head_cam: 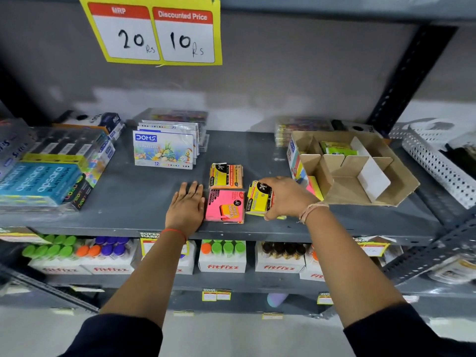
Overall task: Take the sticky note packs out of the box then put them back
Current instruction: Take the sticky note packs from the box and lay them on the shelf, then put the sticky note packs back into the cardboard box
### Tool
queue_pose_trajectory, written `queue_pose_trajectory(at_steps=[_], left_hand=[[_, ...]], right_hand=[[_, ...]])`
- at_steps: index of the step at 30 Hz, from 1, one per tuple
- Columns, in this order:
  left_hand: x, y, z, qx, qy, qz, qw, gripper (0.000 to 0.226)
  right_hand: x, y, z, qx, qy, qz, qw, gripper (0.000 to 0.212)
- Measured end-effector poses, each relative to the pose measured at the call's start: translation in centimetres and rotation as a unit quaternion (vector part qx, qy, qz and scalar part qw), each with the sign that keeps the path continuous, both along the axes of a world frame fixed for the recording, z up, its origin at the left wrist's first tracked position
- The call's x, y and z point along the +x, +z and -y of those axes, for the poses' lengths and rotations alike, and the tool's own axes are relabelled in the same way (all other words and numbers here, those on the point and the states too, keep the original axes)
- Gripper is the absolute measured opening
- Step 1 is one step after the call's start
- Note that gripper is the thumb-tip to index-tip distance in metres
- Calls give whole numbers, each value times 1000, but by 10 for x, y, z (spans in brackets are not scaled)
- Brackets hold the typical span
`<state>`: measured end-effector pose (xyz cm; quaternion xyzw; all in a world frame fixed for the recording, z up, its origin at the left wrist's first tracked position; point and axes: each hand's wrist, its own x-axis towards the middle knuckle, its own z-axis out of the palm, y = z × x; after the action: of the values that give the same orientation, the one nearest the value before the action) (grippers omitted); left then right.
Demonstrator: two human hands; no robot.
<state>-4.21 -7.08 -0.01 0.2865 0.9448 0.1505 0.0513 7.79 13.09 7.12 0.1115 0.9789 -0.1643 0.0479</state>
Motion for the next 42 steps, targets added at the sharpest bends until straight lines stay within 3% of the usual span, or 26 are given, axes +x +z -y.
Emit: queue_pose_trajectory(at_steps=[10,14,17,22,26,32,36,40,42], left_hand=[[9,0,4,-13,-26,5,1000,48],[9,1,3,-20,-26,6,999,49],[10,1,2,-26,-27,-2,999,50],[10,0,3,-27,-28,-16,999,50],[10,-1,3,-21,-24,-14,999,50],[10,-1,4,-15,-23,-12,1000,49],[10,-1,3,-24,-24,-11,999,49],[9,-1,2,-41,-25,-12,999,50],[9,0,2,-41,-24,-12,999,49]], right_hand=[[17,52,-21,2,-53,-114,992,75],[39,64,-57,-34,-173,-161,971,66],[53,60,-85,-58,-298,-185,935,61],[57,36,-111,-66,-455,-114,881,68],[49,18,-109,-61,-471,-74,877,74],[46,0,-106,-19,-460,-15,888,48],[46,-7,-95,35,-444,-31,895,31],[51,-1,-87,81,-395,-10,915,32],[50,11,-84,118,-399,-85,905,33]])
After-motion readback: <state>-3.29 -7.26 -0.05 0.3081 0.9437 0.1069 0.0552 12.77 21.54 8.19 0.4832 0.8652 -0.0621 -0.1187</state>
